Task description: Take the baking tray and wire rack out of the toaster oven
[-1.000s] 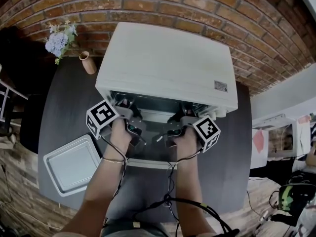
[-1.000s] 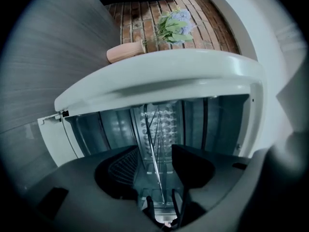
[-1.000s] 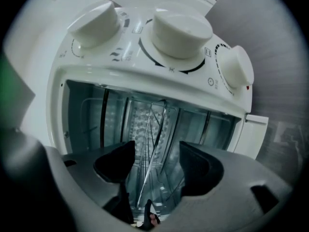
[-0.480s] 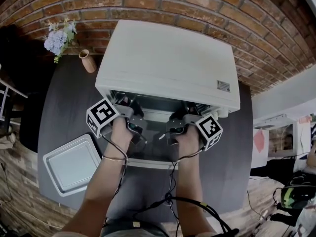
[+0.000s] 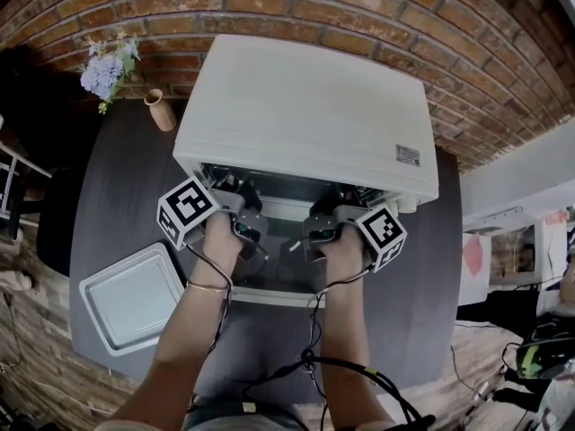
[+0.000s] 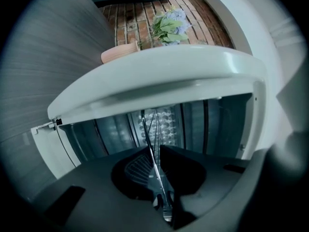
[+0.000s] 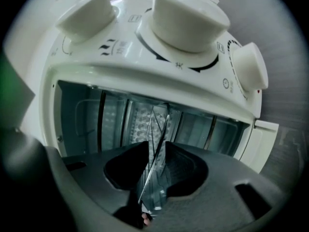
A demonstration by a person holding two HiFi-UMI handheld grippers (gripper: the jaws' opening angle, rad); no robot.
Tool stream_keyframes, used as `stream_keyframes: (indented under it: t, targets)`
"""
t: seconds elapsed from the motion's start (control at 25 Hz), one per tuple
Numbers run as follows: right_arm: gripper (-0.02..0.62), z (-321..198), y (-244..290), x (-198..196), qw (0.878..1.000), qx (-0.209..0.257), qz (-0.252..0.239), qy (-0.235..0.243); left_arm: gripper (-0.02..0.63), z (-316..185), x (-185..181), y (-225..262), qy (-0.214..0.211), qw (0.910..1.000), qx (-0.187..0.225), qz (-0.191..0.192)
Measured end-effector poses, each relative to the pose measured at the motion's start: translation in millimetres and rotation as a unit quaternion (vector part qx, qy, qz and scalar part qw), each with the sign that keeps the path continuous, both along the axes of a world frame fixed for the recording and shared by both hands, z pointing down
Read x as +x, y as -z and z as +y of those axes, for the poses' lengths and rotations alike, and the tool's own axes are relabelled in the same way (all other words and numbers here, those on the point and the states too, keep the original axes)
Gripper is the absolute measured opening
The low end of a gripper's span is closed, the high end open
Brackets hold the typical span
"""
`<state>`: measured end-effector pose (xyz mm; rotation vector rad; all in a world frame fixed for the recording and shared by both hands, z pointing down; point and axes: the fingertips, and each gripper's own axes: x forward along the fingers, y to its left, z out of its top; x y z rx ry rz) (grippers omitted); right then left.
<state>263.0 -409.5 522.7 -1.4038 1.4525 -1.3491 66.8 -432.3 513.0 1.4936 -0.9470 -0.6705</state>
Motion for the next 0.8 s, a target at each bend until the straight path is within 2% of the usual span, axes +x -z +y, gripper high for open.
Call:
stream_keyframes:
  t: [0.16,0.56,0.8]
  targets:
    - [0.055,-2.1,-0.4,2.0,1.0,0.006,0.002,0.003,0.025,-0.5,-0.2,-1.6,0.003,1.0,-0.002,-0.004]
    - [0.019,-2.7,2.7,-0.2,1.0,0.009,-0.003,0.005,0.015,-1.2,-1.6,-3.7,0.01,0.9999,-0.003,0.006]
    - [0.008,1.4,4.7,-1.5,1.0,0.007,0.014,0.007,0.015,1.9,-2.0,-3.9,0.01,0.9999,-0.003,0.004]
